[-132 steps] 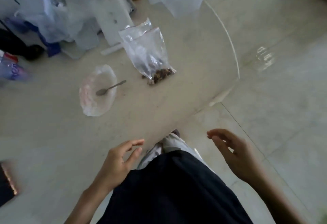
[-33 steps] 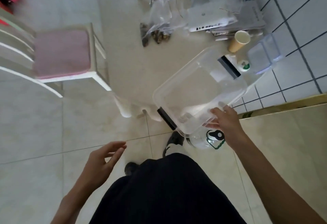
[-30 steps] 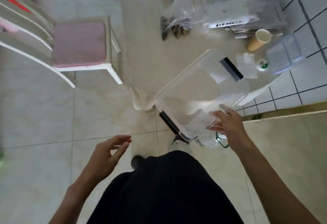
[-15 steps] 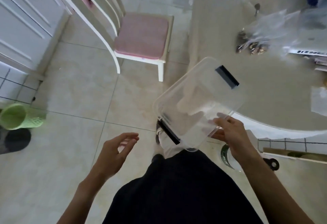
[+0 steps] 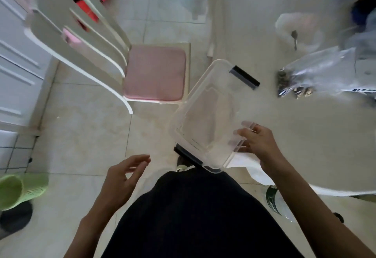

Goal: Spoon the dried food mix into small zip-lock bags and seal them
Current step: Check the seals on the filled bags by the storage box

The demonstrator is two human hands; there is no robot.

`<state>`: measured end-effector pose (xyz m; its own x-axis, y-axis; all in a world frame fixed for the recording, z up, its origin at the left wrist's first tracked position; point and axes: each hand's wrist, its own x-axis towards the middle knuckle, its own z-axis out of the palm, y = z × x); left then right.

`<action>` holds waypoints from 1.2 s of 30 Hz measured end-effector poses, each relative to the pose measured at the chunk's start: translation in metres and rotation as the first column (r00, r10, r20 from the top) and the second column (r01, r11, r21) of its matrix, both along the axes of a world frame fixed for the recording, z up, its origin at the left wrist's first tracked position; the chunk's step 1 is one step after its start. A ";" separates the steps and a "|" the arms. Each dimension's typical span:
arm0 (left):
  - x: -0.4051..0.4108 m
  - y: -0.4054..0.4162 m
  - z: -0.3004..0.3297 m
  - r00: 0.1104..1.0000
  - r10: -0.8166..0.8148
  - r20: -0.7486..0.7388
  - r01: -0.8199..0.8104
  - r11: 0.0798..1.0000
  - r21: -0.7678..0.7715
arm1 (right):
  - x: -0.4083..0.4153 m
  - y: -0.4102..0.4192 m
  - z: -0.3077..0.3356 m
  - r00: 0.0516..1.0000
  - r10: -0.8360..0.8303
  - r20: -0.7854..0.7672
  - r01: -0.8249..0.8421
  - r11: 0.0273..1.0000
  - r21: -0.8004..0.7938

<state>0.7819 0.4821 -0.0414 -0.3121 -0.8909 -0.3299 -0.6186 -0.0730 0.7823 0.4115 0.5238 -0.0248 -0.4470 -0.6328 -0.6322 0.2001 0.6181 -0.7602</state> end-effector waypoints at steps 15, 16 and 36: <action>-0.159 -0.256 0.009 0.735 -0.678 0.008 0.678 0.735 -0.008 | -0.044 -0.036 0.013 0.839 -0.522 -0.155 0.522 0.852 -0.045; -0.173 -0.272 0.009 0.683 -0.731 0.005 0.731 0.682 -0.017 | -0.041 -0.036 0.014 0.809 -0.566 -0.157 0.567 0.822 -0.042; -0.396 -0.396 -0.015 -0.142 -0.986 -0.084 0.989 -0.145 0.029 | 0.016 -0.026 0.023 0.159 -0.958 -0.240 0.987 0.152 0.050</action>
<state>0.3863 0.0862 -0.0566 -0.8233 0.4631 -0.3283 -0.0165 0.5586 0.8293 0.4270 0.4976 -0.0019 -0.6888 0.4871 -0.5369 0.6505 0.0885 -0.7543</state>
